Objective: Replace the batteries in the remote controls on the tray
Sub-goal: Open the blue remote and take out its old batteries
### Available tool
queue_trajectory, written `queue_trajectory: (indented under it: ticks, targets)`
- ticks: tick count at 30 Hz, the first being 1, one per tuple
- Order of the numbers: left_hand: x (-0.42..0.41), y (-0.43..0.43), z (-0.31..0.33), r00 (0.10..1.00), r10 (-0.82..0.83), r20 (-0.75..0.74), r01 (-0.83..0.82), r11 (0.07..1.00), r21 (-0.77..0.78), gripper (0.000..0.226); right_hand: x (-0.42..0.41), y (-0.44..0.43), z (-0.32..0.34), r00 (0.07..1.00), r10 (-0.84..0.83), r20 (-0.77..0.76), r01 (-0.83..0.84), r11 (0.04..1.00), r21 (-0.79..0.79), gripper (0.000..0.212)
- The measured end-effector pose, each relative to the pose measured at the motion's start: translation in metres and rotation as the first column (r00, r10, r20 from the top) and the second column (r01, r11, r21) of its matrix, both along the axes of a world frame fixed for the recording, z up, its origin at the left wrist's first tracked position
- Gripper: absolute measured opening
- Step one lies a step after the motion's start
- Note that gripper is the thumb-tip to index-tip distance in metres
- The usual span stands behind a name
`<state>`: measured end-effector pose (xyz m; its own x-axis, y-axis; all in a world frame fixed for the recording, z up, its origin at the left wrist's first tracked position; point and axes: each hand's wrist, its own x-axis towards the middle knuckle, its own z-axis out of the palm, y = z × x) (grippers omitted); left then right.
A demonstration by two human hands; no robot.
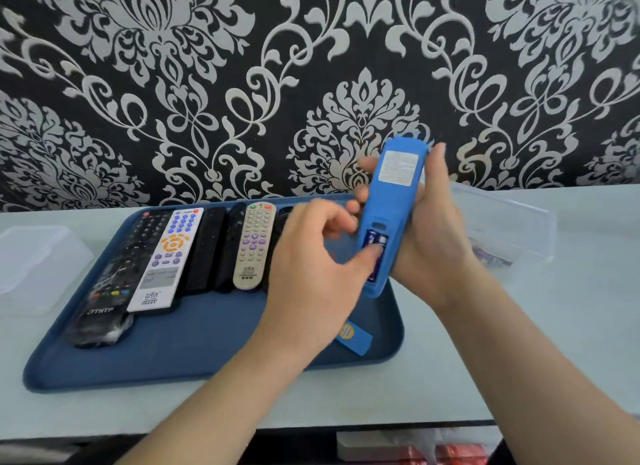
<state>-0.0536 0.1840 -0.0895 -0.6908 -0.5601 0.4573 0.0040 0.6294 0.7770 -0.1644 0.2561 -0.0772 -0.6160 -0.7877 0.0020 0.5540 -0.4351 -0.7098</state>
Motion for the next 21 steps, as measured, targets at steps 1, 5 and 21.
queue_trajectory:
  ticks: [1, 5, 21]
  targets:
    - [0.001, -0.002, 0.002, 0.995, -0.052, -0.083, 0.032, 0.972, -0.233, 0.025, 0.0, 0.0, -0.002, 1.0, 0.008, -0.015, -0.008, 0.999, 0.032, 0.075]
    - [0.003, -0.005, 0.005, 0.957, -0.288, -0.029, 0.213, 0.769, -0.603, 0.032, 0.004, -0.001, -0.003, 0.995, 0.042, -0.088, -0.029, 0.989, 0.148, 0.072]
    - [0.009, -0.013, 0.003, 0.985, -0.168, 0.043, 0.157, 0.76, -0.63, 0.027, 0.004, 0.004, 0.001, 0.999, 0.003, -0.052, 0.005, 0.988, 0.152, 0.072]
